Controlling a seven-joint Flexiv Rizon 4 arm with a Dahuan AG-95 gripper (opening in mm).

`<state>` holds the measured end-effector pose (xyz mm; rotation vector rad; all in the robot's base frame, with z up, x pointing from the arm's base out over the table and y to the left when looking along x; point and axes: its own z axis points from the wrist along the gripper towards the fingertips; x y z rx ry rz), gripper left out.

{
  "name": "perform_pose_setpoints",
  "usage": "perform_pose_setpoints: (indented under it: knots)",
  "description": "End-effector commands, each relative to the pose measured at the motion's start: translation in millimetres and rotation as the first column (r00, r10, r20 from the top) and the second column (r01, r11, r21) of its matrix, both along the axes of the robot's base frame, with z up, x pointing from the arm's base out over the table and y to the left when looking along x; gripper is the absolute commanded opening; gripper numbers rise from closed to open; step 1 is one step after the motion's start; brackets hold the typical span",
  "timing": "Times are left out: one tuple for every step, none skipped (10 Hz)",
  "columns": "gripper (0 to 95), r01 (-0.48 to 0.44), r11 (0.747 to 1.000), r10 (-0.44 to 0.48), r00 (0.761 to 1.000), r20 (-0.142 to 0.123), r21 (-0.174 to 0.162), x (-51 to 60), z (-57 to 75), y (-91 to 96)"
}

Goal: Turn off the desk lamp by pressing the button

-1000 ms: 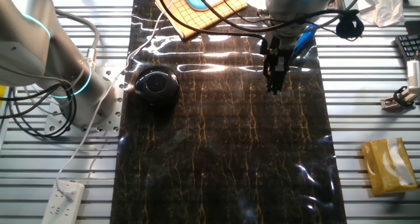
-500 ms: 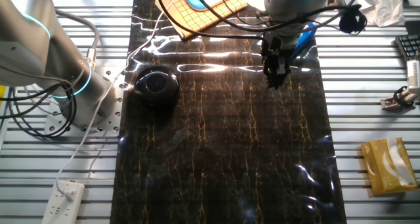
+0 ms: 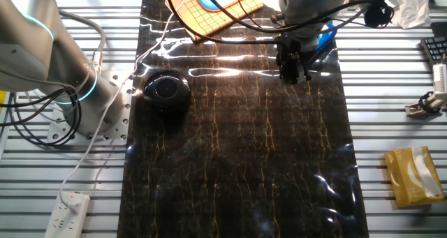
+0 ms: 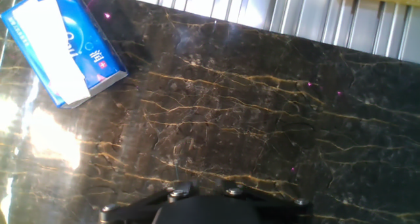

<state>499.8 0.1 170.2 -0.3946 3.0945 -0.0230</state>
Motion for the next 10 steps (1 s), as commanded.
perform_pose_setpoints:
  knots:
    - [0.0,0.001,1.000,-0.001,1.000,-0.001,0.001,0.2,-0.2,-0.1]
    - [0.0,0.001,1.000,-0.001,1.000,-0.002,0.002,0.2,-0.2,-0.1]
    - [0.0,0.000,1.000,0.000,1.000,-0.003,0.003,0.2,-0.2,-0.1]
    - [0.0,-0.001,1.000,0.001,1.000,-0.004,0.004,0.2,-0.2,-0.1]
    - [0.0,-0.004,1.000,0.004,1.000,-0.009,0.010,0.2,-0.2,-0.1]
    - [0.0,-0.003,1.000,0.003,1.000,-0.010,0.018,0.2,-0.2,-0.1]
    - [0.0,0.003,0.999,-0.003,1.000,-0.013,0.039,0.2,-0.2,-0.1]
    - [0.0,0.022,0.995,-0.019,0.999,-0.027,0.097,0.2,-0.2,-0.1]
    - [0.0,0.027,0.993,-0.024,0.999,-0.030,0.114,0.2,-0.2,-0.1]
    - [0.0,0.056,0.977,-0.046,0.997,-0.054,0.206,0.2,-0.1,-0.1]
